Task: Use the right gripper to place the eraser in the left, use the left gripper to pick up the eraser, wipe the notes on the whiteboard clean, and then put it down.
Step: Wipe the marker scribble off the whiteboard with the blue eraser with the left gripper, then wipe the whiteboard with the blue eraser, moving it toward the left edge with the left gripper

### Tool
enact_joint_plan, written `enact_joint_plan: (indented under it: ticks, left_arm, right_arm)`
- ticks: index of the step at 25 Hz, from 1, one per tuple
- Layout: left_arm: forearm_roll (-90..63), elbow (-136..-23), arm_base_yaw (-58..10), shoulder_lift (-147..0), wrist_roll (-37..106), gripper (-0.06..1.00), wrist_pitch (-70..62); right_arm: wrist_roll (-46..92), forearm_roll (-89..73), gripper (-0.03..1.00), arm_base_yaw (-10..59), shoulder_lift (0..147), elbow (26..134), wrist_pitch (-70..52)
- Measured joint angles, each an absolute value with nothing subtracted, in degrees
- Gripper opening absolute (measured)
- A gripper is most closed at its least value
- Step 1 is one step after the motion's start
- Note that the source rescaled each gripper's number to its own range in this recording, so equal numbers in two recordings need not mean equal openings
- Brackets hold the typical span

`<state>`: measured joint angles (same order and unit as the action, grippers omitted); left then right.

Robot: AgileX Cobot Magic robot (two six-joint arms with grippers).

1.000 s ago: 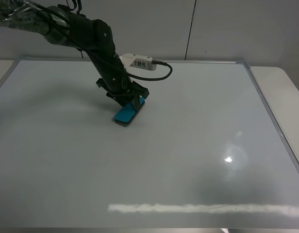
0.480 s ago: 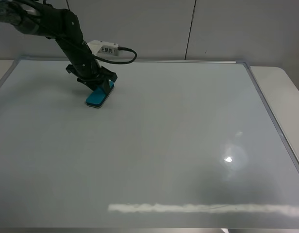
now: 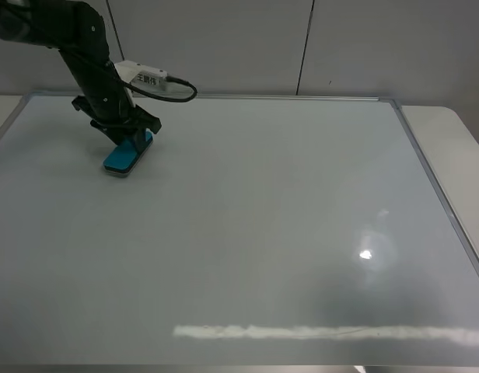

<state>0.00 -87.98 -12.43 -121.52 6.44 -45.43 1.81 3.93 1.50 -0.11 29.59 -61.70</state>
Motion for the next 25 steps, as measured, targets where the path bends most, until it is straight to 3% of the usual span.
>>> enact_joint_plan:
  ticks: [16, 25]
  left_arm:
    - [2.0, -54.9, -1.4, -102.7, 1.6, 0.01, -33.0]
    - [2.2, -50.6, 1.5, -98.7, 2.6, 0.01, -31.8]
  right_arm:
    - [1.8, 3.9, 1.00, 1.5, -0.1, 29.6, -61.7]
    - [1.8, 3.9, 1.00, 1.5, -0.1, 29.6, -61.7]
